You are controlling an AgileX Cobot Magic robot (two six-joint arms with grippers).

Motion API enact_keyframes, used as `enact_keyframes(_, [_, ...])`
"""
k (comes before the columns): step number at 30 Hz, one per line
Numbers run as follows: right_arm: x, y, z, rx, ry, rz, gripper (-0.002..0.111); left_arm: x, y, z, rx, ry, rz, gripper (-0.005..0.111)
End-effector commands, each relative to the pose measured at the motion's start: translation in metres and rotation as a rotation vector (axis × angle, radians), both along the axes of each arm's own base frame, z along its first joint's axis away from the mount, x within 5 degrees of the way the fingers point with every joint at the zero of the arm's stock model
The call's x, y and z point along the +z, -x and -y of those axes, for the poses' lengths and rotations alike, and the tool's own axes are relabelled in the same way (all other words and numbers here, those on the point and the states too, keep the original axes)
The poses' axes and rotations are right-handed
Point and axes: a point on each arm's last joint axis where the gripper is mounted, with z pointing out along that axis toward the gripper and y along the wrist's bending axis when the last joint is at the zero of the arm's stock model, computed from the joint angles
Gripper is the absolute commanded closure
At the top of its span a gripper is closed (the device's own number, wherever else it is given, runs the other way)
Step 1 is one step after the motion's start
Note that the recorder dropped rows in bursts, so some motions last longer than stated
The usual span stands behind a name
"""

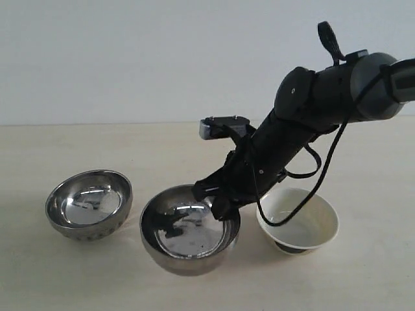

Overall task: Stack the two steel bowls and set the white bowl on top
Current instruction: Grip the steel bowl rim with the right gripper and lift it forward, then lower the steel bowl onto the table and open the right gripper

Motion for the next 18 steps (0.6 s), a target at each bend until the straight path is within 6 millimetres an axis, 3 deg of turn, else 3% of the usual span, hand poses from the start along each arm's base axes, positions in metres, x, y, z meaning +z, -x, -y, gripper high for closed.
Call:
enact_keyframes(1, [-0.009,0.017,-0.009,0.052,0.01,0.03,0.108,0.0,0.0,0.0,-0.003,0.005,0.007,0.103])
enact_keyframes(9, [-0.01,0.031,-0.035,0.101,0.001,0.112,0.108,0.0,0.0,0.0,-0.003,0.005,0.007,0.103])
enact_keyframes(18, [-0.023,0.032,-0.039,0.109,0.018,0.091,0.108,0.0,0.0,0.0,-0.003,0.005,0.007,0.103])
